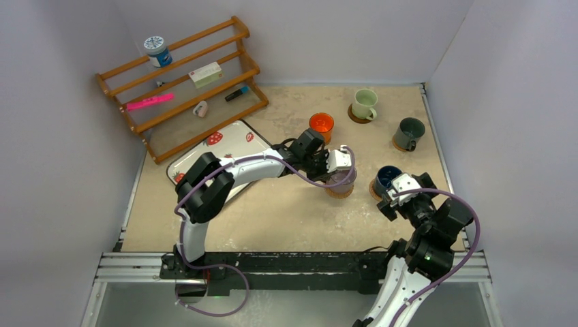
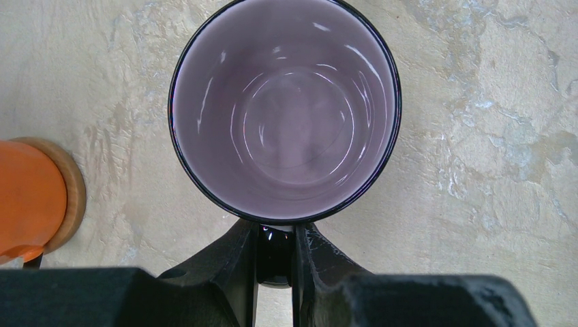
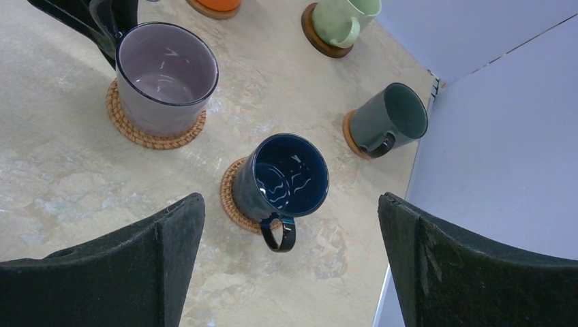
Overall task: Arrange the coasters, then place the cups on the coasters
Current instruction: Place the cup on the coaster, then reset both arms
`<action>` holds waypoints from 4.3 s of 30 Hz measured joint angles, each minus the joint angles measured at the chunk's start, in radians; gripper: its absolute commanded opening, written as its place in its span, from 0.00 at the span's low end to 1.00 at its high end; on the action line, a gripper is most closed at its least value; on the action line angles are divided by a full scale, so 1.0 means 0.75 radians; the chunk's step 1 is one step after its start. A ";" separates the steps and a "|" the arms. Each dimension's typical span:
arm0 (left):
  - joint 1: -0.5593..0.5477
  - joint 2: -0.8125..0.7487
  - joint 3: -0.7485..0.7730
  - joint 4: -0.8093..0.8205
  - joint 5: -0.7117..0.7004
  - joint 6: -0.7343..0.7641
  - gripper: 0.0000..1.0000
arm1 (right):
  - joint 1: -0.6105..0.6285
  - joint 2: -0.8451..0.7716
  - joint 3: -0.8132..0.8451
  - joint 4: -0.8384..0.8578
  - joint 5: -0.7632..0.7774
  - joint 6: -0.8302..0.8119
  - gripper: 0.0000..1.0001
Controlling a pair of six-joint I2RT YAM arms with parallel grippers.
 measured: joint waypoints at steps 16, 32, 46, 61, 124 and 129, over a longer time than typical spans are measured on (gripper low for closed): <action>0.000 0.000 0.000 -0.001 0.001 0.017 0.05 | 0.000 -0.008 0.000 -0.016 0.000 -0.006 0.99; 0.000 0.000 0.000 -0.002 0.001 0.019 0.26 | 0.000 -0.008 0.000 -0.017 0.000 -0.013 0.99; 0.000 -0.001 0.000 -0.005 0.025 0.033 0.79 | 0.000 -0.008 0.000 -0.017 0.000 -0.014 0.99; 0.000 -0.062 -0.001 -0.055 0.036 0.034 0.93 | 0.000 -0.008 -0.001 -0.017 -0.001 -0.020 0.99; 1.670 -1.320 -1.000 0.171 0.373 -0.141 1.00 | 0.000 0.331 0.017 0.121 -0.002 0.200 0.99; 1.524 -1.338 -1.003 0.186 0.211 -0.158 1.00 | 0.000 0.513 0.090 0.169 0.023 0.279 0.99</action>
